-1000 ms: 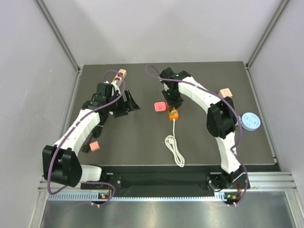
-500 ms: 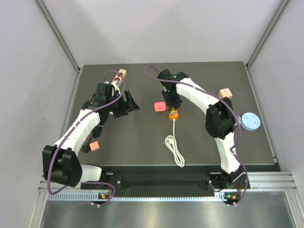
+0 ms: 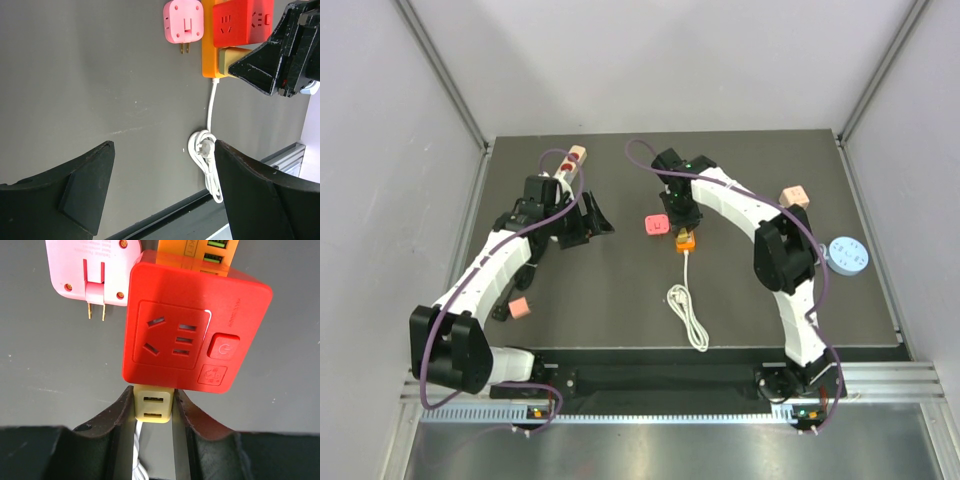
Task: Insert the plug
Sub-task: Insert the plug into the socket.
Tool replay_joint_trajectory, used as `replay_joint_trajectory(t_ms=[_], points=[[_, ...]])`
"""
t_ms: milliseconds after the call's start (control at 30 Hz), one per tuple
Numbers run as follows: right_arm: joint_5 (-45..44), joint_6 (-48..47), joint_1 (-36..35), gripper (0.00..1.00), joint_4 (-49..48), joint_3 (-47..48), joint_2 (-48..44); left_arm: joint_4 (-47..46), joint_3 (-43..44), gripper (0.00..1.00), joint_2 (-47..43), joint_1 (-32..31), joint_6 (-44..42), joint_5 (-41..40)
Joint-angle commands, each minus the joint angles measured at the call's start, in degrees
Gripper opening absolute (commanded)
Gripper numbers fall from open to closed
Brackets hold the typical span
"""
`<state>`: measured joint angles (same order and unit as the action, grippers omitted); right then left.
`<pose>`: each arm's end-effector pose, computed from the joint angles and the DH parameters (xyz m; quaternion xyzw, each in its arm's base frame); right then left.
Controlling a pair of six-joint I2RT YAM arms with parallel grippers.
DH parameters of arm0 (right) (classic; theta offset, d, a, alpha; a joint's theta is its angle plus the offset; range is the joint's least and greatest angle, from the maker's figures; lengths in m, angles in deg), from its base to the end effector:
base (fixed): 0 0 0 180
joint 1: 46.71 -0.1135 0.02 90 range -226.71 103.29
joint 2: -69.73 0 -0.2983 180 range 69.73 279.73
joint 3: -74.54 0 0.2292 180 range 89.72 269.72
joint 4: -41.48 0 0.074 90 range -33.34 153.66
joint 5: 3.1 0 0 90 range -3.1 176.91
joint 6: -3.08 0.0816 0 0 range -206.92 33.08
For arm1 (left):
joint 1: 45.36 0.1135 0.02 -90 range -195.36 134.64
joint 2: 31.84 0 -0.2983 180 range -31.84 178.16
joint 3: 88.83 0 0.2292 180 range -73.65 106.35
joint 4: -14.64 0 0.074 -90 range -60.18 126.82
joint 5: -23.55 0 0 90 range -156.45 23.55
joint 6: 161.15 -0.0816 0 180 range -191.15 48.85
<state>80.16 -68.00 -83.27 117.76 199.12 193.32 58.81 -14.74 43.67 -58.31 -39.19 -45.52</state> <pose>0.3700 0.2625 0.2160 -0.1444 0.9795 0.0079 0.1402 0.2660 -0.0911 0.2893 -0.0826 0.9093 -0.2974 0.2792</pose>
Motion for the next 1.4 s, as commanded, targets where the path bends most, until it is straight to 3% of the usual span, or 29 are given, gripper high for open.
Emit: replay_joint_trajectory(t_ms=[0, 567, 800, 1200, 1367], points=[[1.2, 0.0, 0.2, 0.00, -4.5, -4.7, 5.0, 0.0, -0.1, 0.85, -1.4, 0.1, -0.8, -0.8], [1.6, 2.0, 0.0, 0.00, -13.1, -19.0, 3.1, 0.0, 0.0, 0.85, -0.9, 0.2, -0.7, -1.2], [2.5, 1.5, 0.2, 0.00, -14.6, -18.7, 4.8, 0.3, 0.2, 0.85, -1.0, 0.2, -0.7, -2.0], [1.0, 4.4, -0.3, 0.00, -24.0, -32.1, 0.5, 0.1, 0.9, 0.85, 0.0, 0.2, -0.4, -2.3], [0.0, 4.8, -0.8, 0.00, -24.3, -32.5, 1.0, 0.4, 1.0, 0.85, -0.1, 0.2, -0.3, -3.1]])
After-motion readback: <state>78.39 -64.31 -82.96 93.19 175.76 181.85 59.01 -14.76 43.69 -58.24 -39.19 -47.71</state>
